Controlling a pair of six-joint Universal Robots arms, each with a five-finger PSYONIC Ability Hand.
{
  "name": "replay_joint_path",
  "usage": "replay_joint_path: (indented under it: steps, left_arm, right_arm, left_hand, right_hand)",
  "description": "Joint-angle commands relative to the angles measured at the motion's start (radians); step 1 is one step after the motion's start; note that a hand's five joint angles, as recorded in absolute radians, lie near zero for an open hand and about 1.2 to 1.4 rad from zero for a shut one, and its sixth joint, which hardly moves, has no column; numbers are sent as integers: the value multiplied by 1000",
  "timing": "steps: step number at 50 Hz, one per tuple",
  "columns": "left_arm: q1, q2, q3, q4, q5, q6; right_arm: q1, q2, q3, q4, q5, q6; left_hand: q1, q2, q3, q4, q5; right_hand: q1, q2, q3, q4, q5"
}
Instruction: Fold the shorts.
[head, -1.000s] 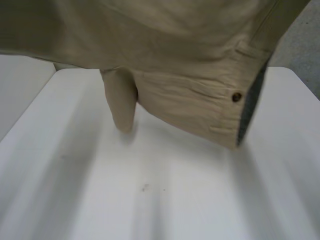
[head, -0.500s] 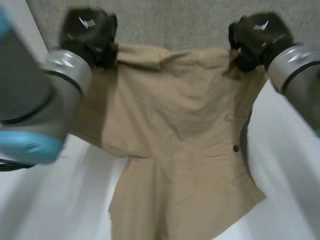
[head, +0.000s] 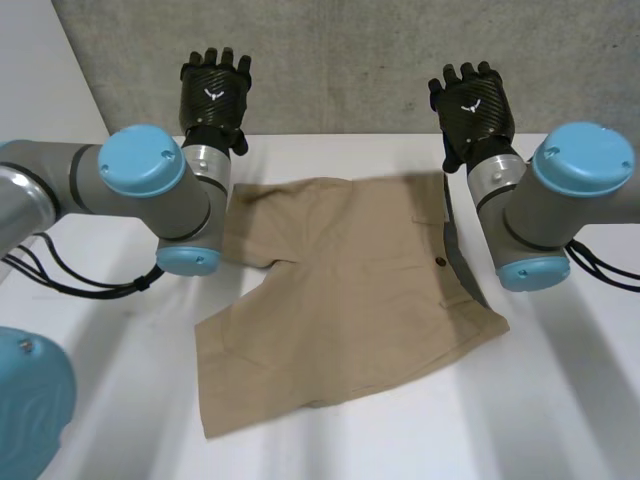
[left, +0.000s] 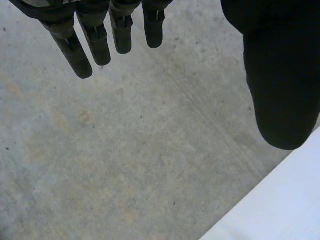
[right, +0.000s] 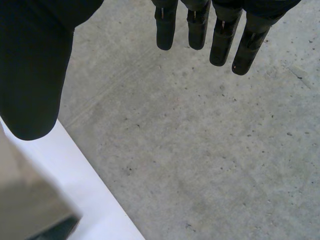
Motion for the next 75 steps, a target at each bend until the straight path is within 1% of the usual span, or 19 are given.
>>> replay_joint_path:
  steps: [1,5,9,13,16,17,20,21,28,29,34,41,43,48,50,51,58,61,75]
  left_arm:
    - [-20,187,-191,-8,-8,-2]
    - [-34,316,-342,-25,-13,-2]
    - [-69,434,-506,-95,-33,-6]
    - [-109,541,-667,-183,-39,-22]
    - [-141,606,-790,-229,-40,-63]
    - [-150,616,-817,-238,-40,-81]
    - [-178,652,-912,-269,-39,-166]
    - [-183,658,-931,-276,-37,-189]
    - [-236,689,-1037,-400,-40,-342]
    - [-242,690,-1041,-413,-42,-354]
    - [-279,686,-1080,-442,-60,-417]
    - [-285,661,-1104,-422,-135,-425]
    - [-285,655,-1104,-413,-138,-425]
    - [-281,646,-1113,-402,-140,-424]
    - [-281,647,-1115,-399,-141,-419]
    - [-281,647,-1115,-396,-141,-419]
    - [-278,646,-1124,-356,-166,-407]
    - [-276,636,-1127,-350,-174,-407]
    - [-264,580,-1132,-333,-175,-407]
  right_arm:
    - [-11,-165,121,165,-13,2]
    - [-24,-241,191,306,-68,-2]
    - [-51,-301,282,446,-137,-13]
    - [-99,-346,363,523,-218,-19]
    - [-137,-361,411,551,-269,-21]
    - [-158,-366,449,557,-307,-24]
    - [-182,-372,506,555,-360,-35]
    - [-194,-375,538,549,-380,-56]
    - [-278,-377,655,536,-450,-176]
    - [-290,-372,675,520,-464,-208]
    - [-301,-337,709,456,-473,-259]
    - [-317,-292,718,374,-478,-260]
    - [-318,-280,716,362,-476,-260]
    - [-317,-268,713,335,-476,-263]
    - [-318,-268,710,330,-478,-259]
    - [-317,-269,706,328,-478,-257]
    - [-312,-274,707,325,-478,-246]
    - [-312,-274,707,327,-476,-228]
    - [-310,-279,705,325,-469,-197]
  left_hand:
    - [3,-11,-20,-12,-30]
    - [33,19,9,17,0]
    - [50,36,27,35,17]
    - [91,77,68,76,58]
    - [88,75,65,73,56]
    - [88,75,65,73,56]
    - [83,69,59,67,50]
    - [83,69,59,67,50]
    - [159,145,135,144,126]
    - [162,148,138,146,129]
    - [241,227,217,226,208]
    - [303,289,279,287,270]
    - [303,289,279,287,270]
    - [303,289,279,287,270]
    - [303,289,279,287,270]
    - [303,289,279,287,270]
    - [311,298,288,296,279]
    - [399,386,376,384,367]
    - [505,491,481,490,472]
  right_hand:
    - [-27,-44,-39,-58,-68]
    - [-27,-44,-39,-58,-68]
    - [-27,-44,-39,-58,-68]
    - [-27,-44,-39,-58,-68]
    - [-27,-44,-39,-58,-68]
    - [-27,-44,-39,-58,-68]
    - [-27,-44,-39,-58,-68]
    - [41,25,29,10,0]
    - [139,122,127,108,98]
    - [209,192,197,178,168]
    - [453,436,441,422,412]
    - [556,539,544,525,515]
    - [565,548,552,534,523]
    - [881,864,869,850,840]
    - [1136,1119,1123,1105,1095]
    - [1194,1178,1182,1163,1153]
    - [1195,1178,1183,1164,1154]
    - [1195,1178,1183,1164,1154]
    - [1195,1178,1183,1164,1154]
